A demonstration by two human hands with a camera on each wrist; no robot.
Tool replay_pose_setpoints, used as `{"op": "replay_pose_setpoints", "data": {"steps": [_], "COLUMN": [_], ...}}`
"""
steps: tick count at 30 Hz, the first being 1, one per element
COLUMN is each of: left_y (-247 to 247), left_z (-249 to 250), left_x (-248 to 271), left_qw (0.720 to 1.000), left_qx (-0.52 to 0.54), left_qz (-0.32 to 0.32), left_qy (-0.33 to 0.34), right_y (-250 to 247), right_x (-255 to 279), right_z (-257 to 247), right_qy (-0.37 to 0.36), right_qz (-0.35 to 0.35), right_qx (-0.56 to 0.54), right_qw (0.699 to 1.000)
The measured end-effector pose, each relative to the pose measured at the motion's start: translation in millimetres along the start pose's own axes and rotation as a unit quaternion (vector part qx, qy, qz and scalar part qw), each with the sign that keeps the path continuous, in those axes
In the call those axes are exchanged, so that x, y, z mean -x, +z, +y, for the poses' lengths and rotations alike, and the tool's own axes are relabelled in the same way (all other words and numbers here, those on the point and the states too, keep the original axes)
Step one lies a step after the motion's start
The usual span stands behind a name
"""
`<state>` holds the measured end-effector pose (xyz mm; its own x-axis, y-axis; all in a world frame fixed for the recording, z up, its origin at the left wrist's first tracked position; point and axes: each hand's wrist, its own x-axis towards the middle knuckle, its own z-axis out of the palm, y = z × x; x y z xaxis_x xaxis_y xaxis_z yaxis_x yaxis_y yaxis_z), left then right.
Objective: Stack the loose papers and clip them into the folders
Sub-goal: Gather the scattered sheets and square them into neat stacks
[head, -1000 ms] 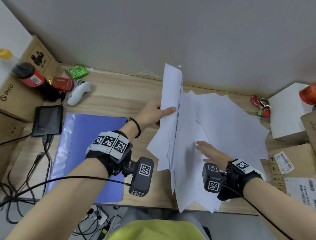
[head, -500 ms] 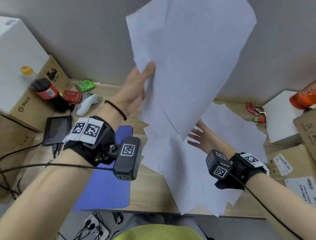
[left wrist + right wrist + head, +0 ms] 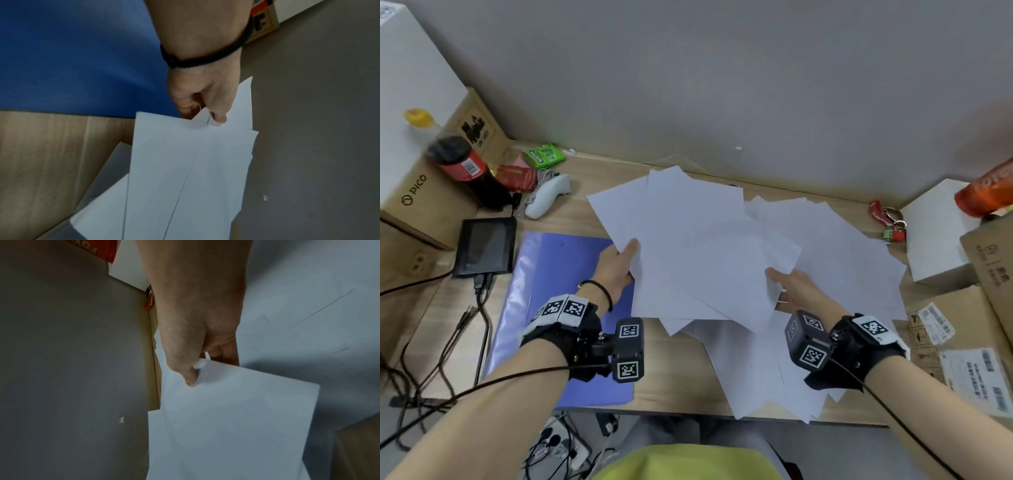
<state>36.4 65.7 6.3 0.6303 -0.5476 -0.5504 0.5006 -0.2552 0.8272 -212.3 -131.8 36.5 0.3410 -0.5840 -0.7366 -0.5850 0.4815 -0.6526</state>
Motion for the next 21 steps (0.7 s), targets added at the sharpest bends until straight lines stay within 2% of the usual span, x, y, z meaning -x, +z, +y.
{"op": "replay_pose_setpoints", "data": {"steps": [4, 8, 11, 15, 18, 21], "left_y": [5, 8, 9, 19, 22, 18], "left_z": [-16, -33, -41, -48, -49, -49], "left_x": [3, 2, 2, 4, 3, 3], "left_qw": [0.999, 0.997, 0.994, 0.987, 0.98, 0.969], "left_qx": [0.022, 0.04, 0.012, -0.014, -0.027, -0.064], "left_qz": [-0.016, -0.011, -0.026, -0.063, -0.096, -0.149], "left_qy": [-0.028, -0.063, -0.105, -0.146, -0.172, -0.185], "right_y": [-3, -16, -12, 3, 14, 18], "right_x": [1, 0, 1, 1, 3, 2], "right_z": [6, 13, 22, 43, 48, 48], "right_qy": [0.034, 0.041, 0.067, 0.105, 0.12, 0.112], "right_qz": [0.077, 0.141, 0.095, 0.009, -0.001, 0.024], "right_qx": [-0.035, -0.003, -0.108, -0.131, -0.091, -0.019], "right_qw": [0.996, 0.989, 0.987, 0.986, 0.989, 0.993]}}
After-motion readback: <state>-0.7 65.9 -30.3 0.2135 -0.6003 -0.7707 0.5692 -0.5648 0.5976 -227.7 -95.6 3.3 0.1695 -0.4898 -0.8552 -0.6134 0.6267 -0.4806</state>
